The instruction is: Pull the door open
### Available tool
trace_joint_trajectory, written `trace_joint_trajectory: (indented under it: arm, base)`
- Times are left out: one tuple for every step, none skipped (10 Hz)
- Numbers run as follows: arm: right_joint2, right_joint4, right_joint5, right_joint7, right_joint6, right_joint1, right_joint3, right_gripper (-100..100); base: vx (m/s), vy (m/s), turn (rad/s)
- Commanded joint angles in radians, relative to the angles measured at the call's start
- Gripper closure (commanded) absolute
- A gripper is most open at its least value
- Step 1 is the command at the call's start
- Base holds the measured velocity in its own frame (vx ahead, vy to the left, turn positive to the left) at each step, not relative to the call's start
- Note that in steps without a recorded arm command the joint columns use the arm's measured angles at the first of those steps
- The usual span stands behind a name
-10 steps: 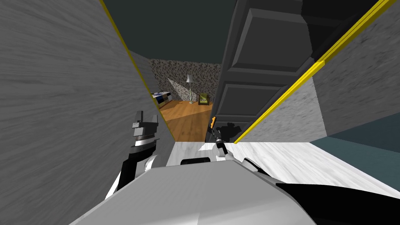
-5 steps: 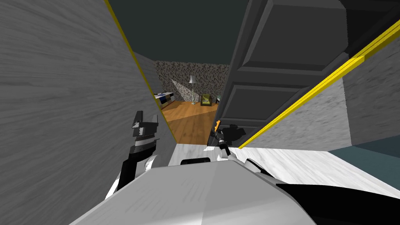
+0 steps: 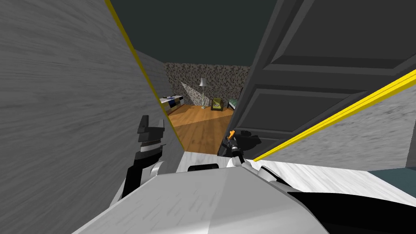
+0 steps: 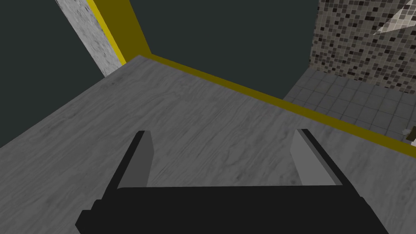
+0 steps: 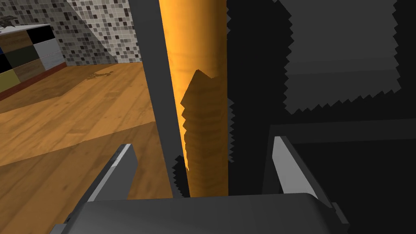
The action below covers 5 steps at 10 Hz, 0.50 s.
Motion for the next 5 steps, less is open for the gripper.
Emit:
trace_joint_trajectory:
  arm:
    - [0.0,0.0,0.0,0.0,0.0,0.0,0.0,-100]
    - [0.0,0.0,0.0,0.0,0.0,0.0,0.0,100]
    - [0.0,0.0,0.0,0.0,0.0,0.0,0.0,100]
    - [0.0,0.0,0.0,0.0,0.0,0.0,0.0,100]
    - [0.0,0.0,0.0,0.0,0.0,0.0,0.0,100]
  base:
    - [0.073,-0.001,0.019]
    - [-0.01,-0.001,-0.016]
    - [-0.026,-0.004,-0.011]
    - [-0.02,-0.002,0.011]
    - [-0.013,0.0,0.002]
